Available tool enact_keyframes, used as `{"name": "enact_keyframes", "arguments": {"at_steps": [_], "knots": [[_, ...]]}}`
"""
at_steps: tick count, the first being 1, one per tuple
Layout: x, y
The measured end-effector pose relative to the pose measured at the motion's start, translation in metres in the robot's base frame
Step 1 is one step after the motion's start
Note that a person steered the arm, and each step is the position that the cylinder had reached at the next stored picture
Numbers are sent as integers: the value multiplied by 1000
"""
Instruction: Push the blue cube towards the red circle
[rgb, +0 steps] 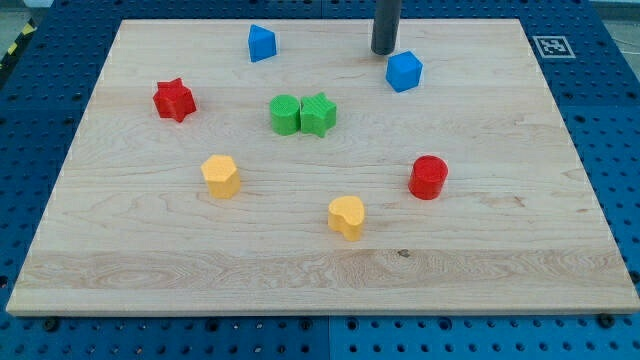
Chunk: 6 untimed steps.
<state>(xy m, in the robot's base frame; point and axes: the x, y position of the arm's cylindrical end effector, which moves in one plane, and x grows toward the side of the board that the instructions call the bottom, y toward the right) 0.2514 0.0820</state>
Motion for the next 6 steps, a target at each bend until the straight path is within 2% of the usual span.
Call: {"name": "enact_keyframes", "arguments": {"at_steps": [2, 3, 4, 5, 6], "knots": [[9, 7], [44, 32], [76, 27], [76, 28], [76, 58]]}}
